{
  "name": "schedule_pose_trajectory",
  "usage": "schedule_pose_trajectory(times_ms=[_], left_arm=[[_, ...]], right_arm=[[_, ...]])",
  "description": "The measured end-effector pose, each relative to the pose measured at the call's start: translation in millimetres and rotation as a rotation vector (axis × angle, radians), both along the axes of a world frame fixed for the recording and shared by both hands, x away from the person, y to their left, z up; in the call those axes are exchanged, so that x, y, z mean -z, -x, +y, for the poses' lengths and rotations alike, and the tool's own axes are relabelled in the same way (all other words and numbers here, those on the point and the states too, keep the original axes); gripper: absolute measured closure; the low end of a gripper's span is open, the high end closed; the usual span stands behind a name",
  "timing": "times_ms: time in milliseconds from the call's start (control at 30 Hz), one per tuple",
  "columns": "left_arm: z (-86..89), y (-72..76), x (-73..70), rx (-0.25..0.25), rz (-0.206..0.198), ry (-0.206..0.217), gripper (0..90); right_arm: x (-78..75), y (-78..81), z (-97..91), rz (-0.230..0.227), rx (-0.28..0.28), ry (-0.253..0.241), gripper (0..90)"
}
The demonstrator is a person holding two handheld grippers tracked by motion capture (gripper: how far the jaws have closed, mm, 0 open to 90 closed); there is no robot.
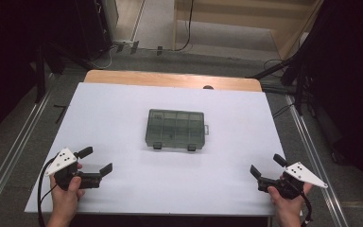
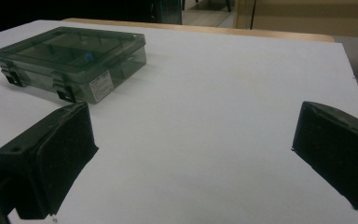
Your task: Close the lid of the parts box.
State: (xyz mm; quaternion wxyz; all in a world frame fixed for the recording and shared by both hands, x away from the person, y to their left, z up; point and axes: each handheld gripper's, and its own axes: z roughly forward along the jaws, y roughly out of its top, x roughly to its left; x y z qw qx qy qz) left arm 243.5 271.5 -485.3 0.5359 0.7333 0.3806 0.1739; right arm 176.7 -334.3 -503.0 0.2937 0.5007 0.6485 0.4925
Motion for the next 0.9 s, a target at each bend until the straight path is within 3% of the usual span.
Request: schedule_pose_trajectory(times_ms=[467, 900], left_arm=[[20.6, 6.7, 0.9, -0.040, 0.003, -0.006, 0.0], [20.8, 6.4, 0.1, -0.057, -0.017, -0.038, 0.0]], right_arm=[[0.4, 1.0, -1.1, 0.002, 0.006, -0.004, 0.0], [0.2, 0.2, -1.8, 0.000, 0.010, 0.001, 0.0]])
